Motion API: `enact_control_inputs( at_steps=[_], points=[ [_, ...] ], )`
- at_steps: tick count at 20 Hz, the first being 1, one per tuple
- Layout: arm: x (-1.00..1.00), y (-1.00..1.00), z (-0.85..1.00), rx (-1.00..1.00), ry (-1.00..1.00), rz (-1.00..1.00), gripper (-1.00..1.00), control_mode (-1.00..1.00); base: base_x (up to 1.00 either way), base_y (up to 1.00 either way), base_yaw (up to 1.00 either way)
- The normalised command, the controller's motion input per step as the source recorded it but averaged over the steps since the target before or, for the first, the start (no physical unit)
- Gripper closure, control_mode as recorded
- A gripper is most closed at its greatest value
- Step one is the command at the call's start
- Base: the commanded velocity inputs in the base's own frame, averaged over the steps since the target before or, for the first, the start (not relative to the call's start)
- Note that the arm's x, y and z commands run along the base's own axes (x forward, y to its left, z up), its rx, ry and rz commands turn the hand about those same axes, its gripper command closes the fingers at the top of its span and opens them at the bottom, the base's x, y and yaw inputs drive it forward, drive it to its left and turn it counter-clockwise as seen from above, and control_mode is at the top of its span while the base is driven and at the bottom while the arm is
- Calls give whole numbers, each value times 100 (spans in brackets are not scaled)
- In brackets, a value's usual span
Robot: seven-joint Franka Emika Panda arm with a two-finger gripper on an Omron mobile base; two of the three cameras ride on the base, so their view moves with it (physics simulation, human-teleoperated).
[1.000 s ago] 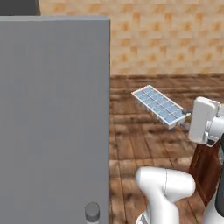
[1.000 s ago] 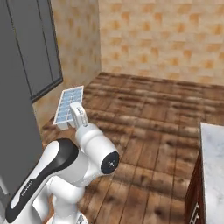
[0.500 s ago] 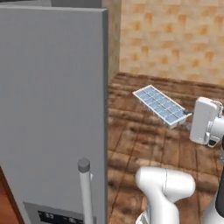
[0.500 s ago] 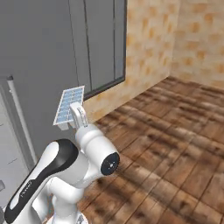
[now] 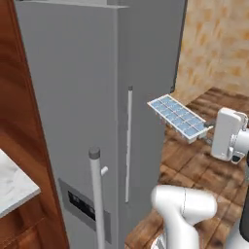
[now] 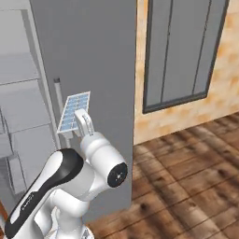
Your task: The ice cube tray has been filled with water. Take the tray and place it in the freezer to make ice. Close the freezer door after placing the tray.
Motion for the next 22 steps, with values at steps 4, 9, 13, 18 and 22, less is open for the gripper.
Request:
enact_control_inputs(
  at_steps=[4,9,13,18,22],
  points=[
    [0,0,0,0,0,0,100,100,27,-24,63],
    [0,0,0,0,0,0,100,100,21,-32,64],
    [0,0,0,0,0,0,100,100,13,-36,62],
    [0,0,0,0,0,0,100,100,8,-53,53],
    [0,0,0,0,0,0,100,100,24,-50,45]
  ],
)
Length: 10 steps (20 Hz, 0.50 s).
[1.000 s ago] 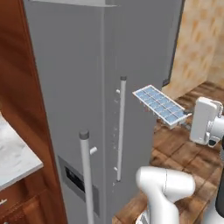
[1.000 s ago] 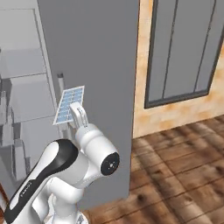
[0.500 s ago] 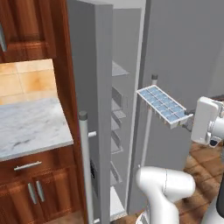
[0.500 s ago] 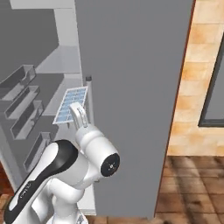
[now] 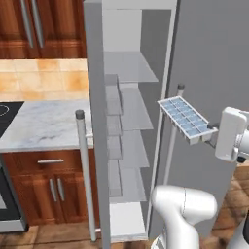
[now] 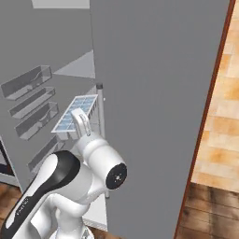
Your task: The ice cube tray has been filled with water. Take the tray and place it in the freezer to make ice. Close the freezer door after placing the tray.
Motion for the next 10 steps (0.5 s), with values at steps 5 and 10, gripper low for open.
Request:
enact_control_inputs(
  at_steps=[5,10],
  points=[
    [0,0,0,0,0,0,100,100,40,-10,42],
    [0,0,0,0,0,0,100,100,12,17,29]
  ],
)
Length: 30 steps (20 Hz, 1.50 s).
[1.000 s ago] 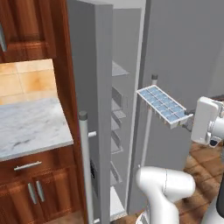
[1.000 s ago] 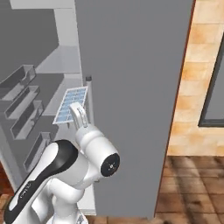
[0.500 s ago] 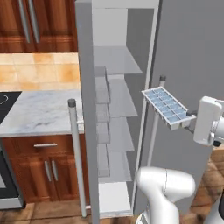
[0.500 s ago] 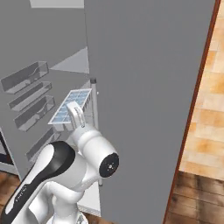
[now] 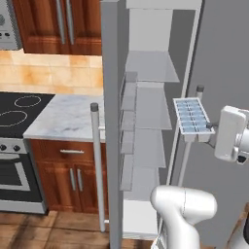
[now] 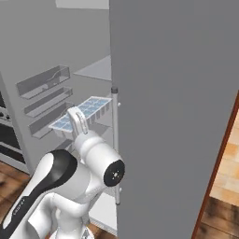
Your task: The ice cube tray has been filled with water. Take the tray and place it in the freezer to make ice. Close the freezer door after placing the tray.
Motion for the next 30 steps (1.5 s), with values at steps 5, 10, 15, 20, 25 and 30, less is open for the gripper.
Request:
enact_control_inputs(
  at_steps=[5,10,15,20,25,30],
  points=[
    [0,0,0,0,0,0,100,100,-11,21,18],
    [0,0,0,0,0,0,100,100,-59,36,13],
    [0,0,0,0,0,0,100,100,-100,59,18],
    [0,0,0,0,0,0,100,100,-77,41,17],
    [0,0,0,0,0,0,100,100,27,-1,3],
    [0,0,0,0,0,0,100,100,39,0,1]
  ],
)
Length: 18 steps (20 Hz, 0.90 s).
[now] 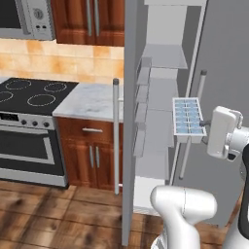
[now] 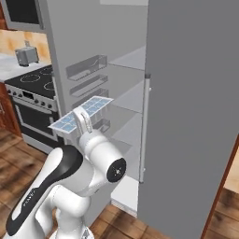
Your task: The ice cube tray has been filled with water. Take the tray and place it in the freezer to make ice. Close the freezer door after placing the tray.
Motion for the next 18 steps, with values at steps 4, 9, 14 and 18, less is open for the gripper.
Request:
enact_control_inputs(
  at_steps=[4,9,14,18],
  points=[
    [0,0,0,0,0,0,100,100,30,3,0],
    [0,0,0,0,0,0,100,100,40,5,0],
    [0,0,0,0,0,0,100,100,49,17,0],
    [0,0,0,0,0,0,100,100,38,21,0]
  ],
)
